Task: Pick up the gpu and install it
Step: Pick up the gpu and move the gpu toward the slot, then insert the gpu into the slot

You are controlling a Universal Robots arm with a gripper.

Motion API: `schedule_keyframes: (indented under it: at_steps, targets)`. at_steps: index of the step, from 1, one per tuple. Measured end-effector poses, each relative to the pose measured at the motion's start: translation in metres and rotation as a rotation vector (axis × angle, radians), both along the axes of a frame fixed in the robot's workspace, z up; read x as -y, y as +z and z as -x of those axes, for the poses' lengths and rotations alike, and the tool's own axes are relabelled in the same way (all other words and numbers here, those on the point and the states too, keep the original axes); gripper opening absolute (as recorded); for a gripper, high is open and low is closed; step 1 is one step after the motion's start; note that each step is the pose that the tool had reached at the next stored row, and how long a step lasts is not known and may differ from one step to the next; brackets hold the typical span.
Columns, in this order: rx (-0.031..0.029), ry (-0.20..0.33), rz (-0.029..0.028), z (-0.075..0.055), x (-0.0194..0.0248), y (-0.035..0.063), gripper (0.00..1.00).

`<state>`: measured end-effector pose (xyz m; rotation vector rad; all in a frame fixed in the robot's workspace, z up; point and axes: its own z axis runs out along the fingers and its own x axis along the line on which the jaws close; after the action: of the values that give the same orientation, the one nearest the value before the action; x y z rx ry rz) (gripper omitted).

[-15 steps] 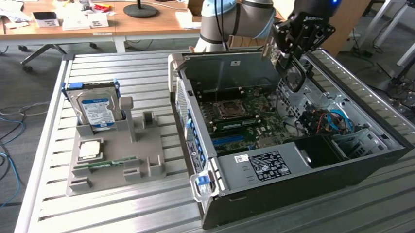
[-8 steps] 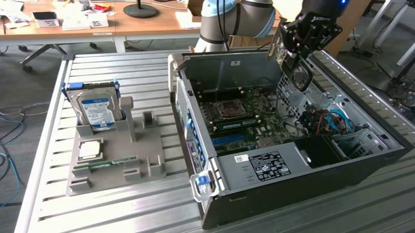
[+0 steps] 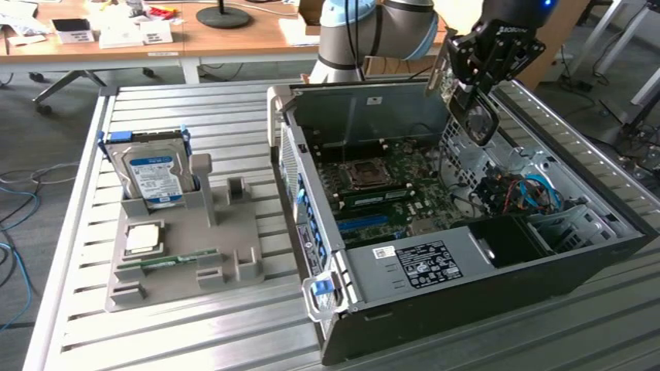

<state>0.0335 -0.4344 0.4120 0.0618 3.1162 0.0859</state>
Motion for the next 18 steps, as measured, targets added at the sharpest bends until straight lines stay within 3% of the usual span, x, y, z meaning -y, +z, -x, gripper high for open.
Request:
schedule_keyframes:
  at_steps: [8,18]
  targets:
    - [0.0000,-0.006,-0.0001,-0.0099,-0.0002,-0.0014,0.27]
    - [0.0000,-0.008,-0.0001,-0.0101,-0.0004,-0.0014,0.27]
